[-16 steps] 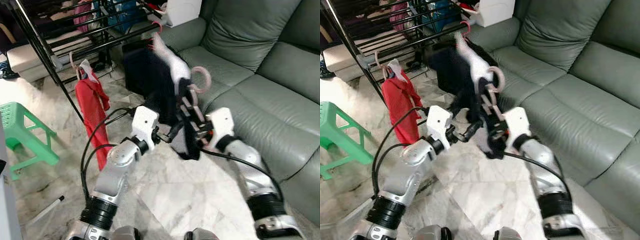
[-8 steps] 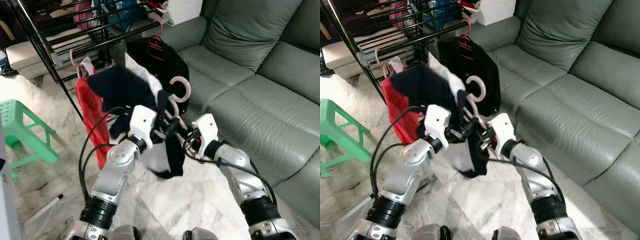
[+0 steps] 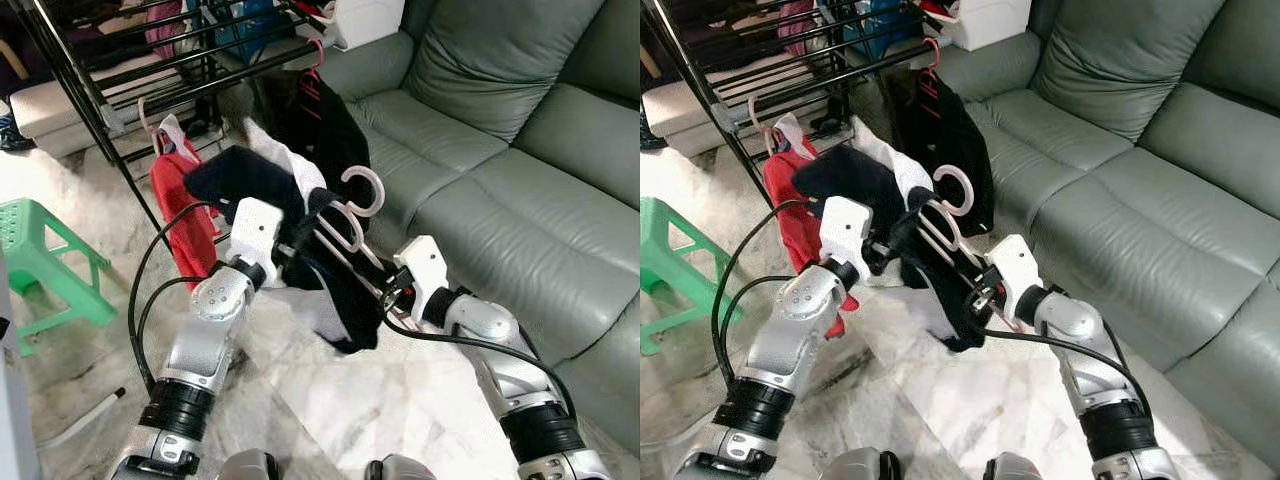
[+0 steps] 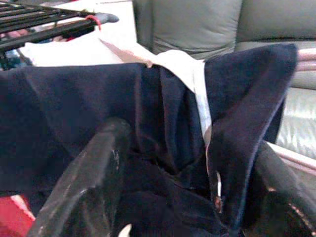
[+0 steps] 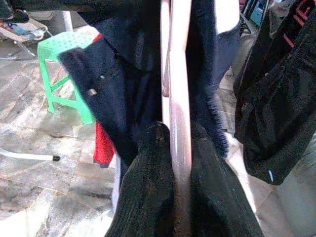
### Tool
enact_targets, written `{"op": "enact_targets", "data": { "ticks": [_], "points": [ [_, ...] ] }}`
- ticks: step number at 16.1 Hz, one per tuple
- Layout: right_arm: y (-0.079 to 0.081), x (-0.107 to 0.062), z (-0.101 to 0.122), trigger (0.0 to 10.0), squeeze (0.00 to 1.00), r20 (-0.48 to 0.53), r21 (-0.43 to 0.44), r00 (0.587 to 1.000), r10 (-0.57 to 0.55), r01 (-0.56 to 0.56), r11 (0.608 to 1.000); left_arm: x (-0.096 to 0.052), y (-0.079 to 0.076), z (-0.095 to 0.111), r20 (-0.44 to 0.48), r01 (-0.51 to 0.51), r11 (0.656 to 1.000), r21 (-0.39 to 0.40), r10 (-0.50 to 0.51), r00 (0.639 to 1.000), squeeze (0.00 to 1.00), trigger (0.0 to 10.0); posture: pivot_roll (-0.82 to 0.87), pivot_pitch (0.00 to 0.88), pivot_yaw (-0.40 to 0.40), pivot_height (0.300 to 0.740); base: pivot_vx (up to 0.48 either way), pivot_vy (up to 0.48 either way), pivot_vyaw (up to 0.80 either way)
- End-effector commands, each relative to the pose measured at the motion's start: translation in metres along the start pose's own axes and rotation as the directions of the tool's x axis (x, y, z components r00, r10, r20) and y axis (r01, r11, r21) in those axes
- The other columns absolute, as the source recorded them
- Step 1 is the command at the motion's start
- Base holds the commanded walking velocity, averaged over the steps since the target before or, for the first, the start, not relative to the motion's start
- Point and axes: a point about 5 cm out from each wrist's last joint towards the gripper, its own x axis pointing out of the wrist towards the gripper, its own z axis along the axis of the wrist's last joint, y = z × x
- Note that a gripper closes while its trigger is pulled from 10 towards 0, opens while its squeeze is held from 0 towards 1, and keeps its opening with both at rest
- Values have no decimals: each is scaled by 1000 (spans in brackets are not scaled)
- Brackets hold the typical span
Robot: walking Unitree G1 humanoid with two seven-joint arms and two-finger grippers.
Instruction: Hang hanger
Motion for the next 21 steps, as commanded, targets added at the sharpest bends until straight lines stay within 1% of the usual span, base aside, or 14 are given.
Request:
{"op": "enact_targets", "data": {
  "ticks": [1, 5, 9, 11, 13, 14, 17, 21],
  "points": [
    [-2, 0, 14, 10000, 0, 57, -18, 998, 7, -6, 1000, 1, 5, 2, 10, -17, 1000, 12, 17, 1000, 0, 0, -68, 29, 35, 740, 0, 0, 0],
    [-2, 0, 14, 10000, 0, 49, -28, 999, 10, -8, 1000, 2, 5, 3, 24, -29, 999, 14, 29, 999, 0, 0, -68, 28, 33, 740, 0, 0, 0],
    [-5, -1, 10, 10000, 0, 33, -13, 999, -18, 19, 1000, 1, 6, 8, 58, -25, 1000, 7, 25, 998, 0, 0, -66, 29, 30, 740, 0, 0, 0],
    [-6, -2, 7, 10000, 0, 21, 6, 999, -40, 40, 999, 0, 4, 12, 92, -10, 1000, 11, 9, 996, 0, 0, -65, 27, 31, 740, 0, 0, 0],
    [-10, -3, 3, 10000, 0, 7, 29, 997, -76, 76, 997, -1, 5, 12, 97, -15, 1000, 6, 14, 995, 0, 0, -65, 27, 31, 740, 0, 0, 0],
    [-13, -5, 0, 10000, 0, -13, 49, 994, -110, 111, 993, -2, 5, 13, 101, -18, 1000, 3, 18, 995, 0, 0, -65, 27, 31, 740, 0, 0, 0],
    [-20, -7, -5, 10000, 0, -24, 98, 986, -165, 167, 981, -3, 4, 13, 110, -13, 1000, -8, 14, 994, 0, 0, -63, 26, 29, 740, 0, 0, 0],
    [-24, -6, -4, 10000, 0, -18, 128, 978, -210, 210, 969, -3, -5, 14, 122, 20, 1000, -23, -17, 992, 0, 0, -64, 25, 30, 740, 0, 0, 0]
  ]
}}
